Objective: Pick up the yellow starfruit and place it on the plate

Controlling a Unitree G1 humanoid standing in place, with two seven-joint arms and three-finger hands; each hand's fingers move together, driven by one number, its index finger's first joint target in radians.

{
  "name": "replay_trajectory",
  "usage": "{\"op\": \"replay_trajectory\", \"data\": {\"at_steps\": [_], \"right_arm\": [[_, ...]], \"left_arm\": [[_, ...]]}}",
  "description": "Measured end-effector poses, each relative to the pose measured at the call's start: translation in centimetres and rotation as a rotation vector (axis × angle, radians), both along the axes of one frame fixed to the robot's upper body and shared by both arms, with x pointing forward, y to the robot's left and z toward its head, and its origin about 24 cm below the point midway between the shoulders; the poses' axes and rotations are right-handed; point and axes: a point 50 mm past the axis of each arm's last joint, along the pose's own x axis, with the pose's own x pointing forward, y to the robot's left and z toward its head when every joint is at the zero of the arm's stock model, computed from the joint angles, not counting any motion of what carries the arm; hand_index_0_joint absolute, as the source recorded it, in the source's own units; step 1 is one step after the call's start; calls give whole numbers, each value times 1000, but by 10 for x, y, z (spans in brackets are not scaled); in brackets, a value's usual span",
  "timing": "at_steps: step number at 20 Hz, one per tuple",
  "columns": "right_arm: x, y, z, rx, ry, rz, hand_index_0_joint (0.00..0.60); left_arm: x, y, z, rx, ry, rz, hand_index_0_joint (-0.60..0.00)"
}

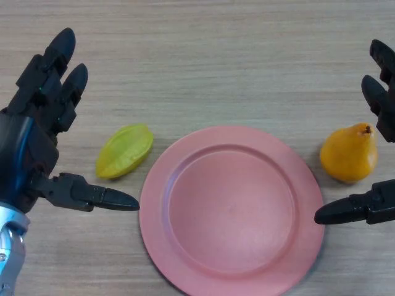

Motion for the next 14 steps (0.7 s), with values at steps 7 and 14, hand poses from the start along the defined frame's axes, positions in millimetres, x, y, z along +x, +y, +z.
{"op": "replay_trajectory", "data": {"at_steps": [7, 14], "right_arm": [[0, 0, 0, 0, -1, 1, 0], [-1, -1, -2, 0, 8, -4, 0]], "left_arm": [[0, 0, -1, -2, 2, 0, 0], [33, 24, -38, 43, 58, 108, 0]]}}
